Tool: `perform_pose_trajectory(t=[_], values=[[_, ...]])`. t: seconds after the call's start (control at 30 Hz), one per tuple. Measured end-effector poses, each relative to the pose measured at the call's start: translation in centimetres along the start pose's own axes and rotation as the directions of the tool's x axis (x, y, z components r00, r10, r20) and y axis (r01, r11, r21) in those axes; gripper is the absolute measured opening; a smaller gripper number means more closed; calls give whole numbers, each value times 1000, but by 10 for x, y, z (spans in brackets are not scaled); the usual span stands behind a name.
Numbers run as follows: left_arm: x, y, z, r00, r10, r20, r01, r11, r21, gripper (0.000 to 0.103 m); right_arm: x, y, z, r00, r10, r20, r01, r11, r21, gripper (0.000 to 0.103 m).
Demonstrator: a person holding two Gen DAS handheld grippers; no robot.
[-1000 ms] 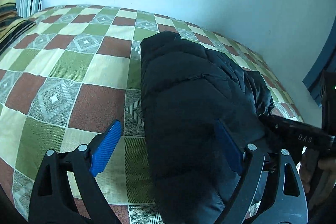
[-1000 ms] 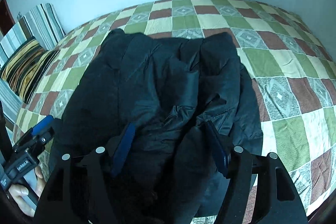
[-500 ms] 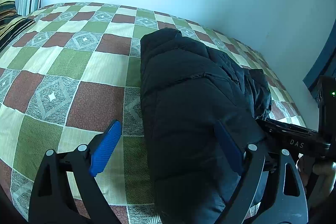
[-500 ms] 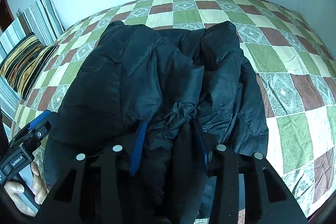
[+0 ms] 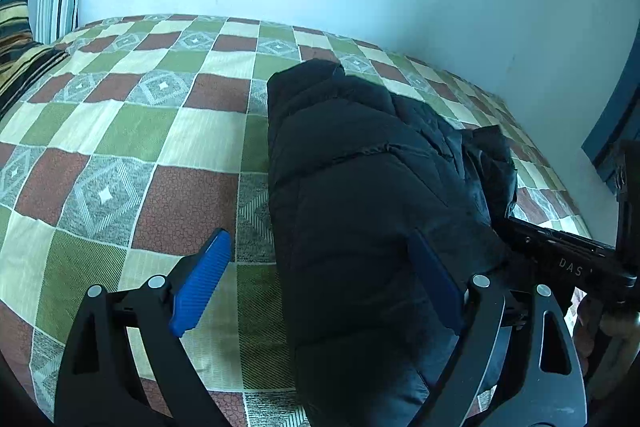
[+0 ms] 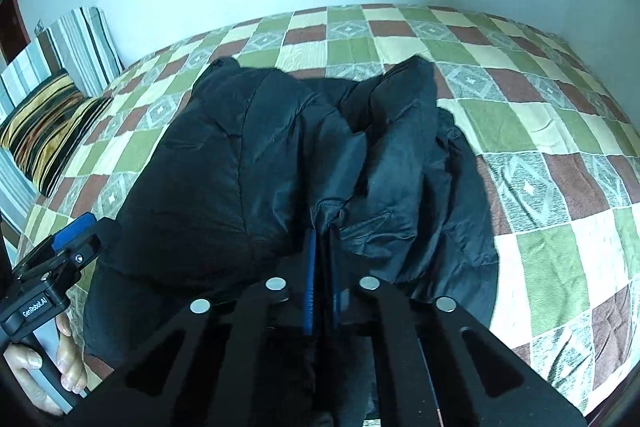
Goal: Fold large clothes
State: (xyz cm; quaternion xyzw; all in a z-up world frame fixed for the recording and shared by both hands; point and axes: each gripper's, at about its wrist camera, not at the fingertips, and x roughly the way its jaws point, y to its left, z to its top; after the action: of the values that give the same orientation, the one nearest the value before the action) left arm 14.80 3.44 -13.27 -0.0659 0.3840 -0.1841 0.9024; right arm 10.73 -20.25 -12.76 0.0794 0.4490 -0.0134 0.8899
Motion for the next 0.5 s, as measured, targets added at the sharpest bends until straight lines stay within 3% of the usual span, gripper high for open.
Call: perform_pose_trajectory(t=[0.07,0.23,0.37,0.47,0.5], values=[[-3,-5,2,1000,-6,10,6,1000,12,90,-5,-10,0,999,-47,25,47,999,-2,1],[-2,-19,2,1000,0,7,0,998,60,90,3,-32,-3,1000,-13,-24,14,999,44,1],[1,-17,1,1000,-7,-8,7,1000,25,90,6,-39,-5,1000,-13,-25,15,999,52,1],[0,-20,3,1000,-22,-14,23,999,30,90,12,-55,-8,995,-90,-36,92,993,73,0],[2,-23,3,999,-32,-23,33,999,43,90,19,-68,-11,997,-37,-67,44,992,117,0]])
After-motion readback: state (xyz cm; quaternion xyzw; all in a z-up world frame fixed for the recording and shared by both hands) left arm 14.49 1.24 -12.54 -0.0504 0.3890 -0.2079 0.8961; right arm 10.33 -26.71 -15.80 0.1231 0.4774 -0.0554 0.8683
